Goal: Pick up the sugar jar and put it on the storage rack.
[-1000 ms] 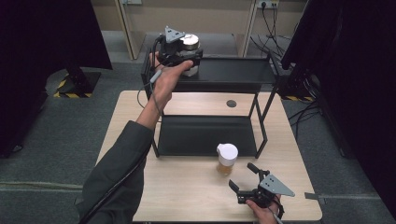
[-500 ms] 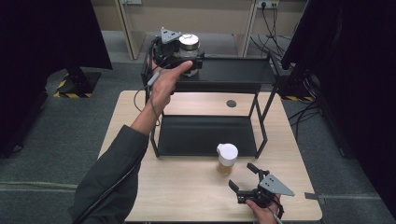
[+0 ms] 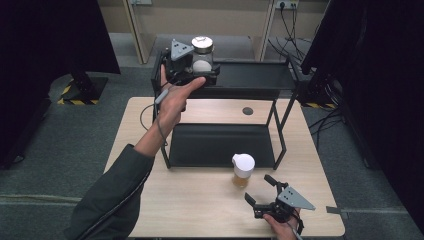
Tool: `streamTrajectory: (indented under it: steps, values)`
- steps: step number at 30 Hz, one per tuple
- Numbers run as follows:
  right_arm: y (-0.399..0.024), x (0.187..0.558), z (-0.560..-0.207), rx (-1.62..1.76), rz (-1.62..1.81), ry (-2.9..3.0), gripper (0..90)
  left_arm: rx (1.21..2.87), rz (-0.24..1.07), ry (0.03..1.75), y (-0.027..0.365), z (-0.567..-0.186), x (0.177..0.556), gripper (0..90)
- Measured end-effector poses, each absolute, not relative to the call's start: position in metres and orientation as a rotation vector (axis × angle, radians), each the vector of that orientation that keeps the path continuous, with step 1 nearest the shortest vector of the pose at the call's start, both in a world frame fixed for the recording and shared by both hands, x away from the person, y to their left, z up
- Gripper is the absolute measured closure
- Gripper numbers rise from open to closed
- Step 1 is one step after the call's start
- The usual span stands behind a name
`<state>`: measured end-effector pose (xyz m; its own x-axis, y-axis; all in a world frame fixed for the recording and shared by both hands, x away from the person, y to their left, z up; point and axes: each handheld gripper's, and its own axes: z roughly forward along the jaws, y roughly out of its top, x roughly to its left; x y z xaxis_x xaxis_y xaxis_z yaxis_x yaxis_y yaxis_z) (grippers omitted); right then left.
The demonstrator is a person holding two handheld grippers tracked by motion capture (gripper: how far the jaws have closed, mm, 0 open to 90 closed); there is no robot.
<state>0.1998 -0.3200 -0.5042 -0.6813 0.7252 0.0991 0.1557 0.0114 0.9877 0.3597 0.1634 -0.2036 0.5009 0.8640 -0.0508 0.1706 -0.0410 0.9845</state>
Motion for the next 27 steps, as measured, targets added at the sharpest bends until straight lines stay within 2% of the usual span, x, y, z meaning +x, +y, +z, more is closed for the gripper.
streamTrajectory:
  steps: [27]
  values:
    - [-0.319, 0.200, -0.504, 0.898, 1.708, 1.857, 0.4, 1.512, 0.616, 0.784, 0.183, -0.247, 0.312, 0.6]
